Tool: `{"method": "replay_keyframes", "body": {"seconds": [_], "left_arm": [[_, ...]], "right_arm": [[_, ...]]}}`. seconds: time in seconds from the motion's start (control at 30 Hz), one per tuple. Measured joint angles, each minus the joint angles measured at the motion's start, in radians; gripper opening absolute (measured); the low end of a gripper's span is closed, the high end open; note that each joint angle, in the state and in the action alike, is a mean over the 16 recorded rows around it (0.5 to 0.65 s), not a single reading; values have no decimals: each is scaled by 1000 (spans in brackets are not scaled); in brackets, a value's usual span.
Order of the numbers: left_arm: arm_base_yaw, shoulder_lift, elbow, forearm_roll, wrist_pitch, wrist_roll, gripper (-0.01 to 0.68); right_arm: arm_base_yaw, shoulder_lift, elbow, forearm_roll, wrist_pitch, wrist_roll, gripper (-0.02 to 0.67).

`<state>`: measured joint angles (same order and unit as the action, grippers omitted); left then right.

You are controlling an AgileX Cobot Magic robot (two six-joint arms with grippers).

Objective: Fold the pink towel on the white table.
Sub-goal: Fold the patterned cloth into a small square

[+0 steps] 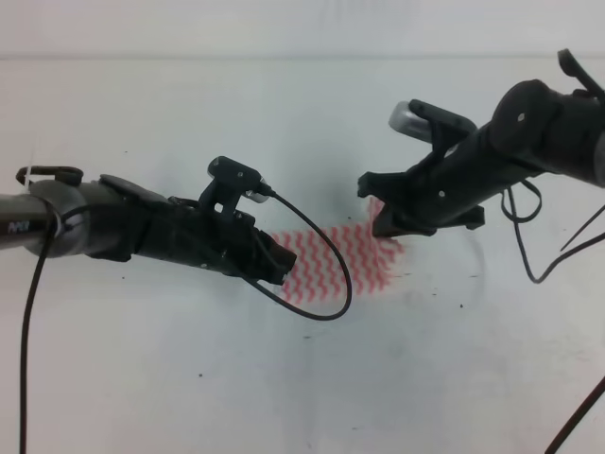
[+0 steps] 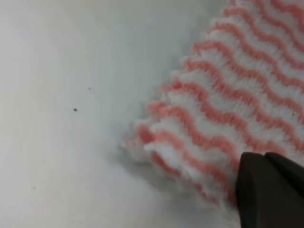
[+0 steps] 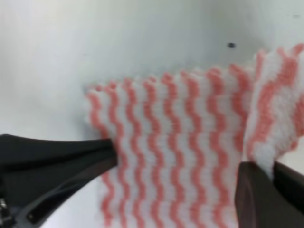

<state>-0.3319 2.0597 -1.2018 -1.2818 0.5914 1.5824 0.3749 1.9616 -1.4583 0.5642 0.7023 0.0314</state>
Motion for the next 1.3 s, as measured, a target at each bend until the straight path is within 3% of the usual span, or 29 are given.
{"method": "replay_keyframes", "body": {"seconds": [1.3], "left_arm": [[0, 2, -1, -12, 0, 0, 0]], "right_arm": [[91, 63, -70, 58, -9, -29, -2]]}}
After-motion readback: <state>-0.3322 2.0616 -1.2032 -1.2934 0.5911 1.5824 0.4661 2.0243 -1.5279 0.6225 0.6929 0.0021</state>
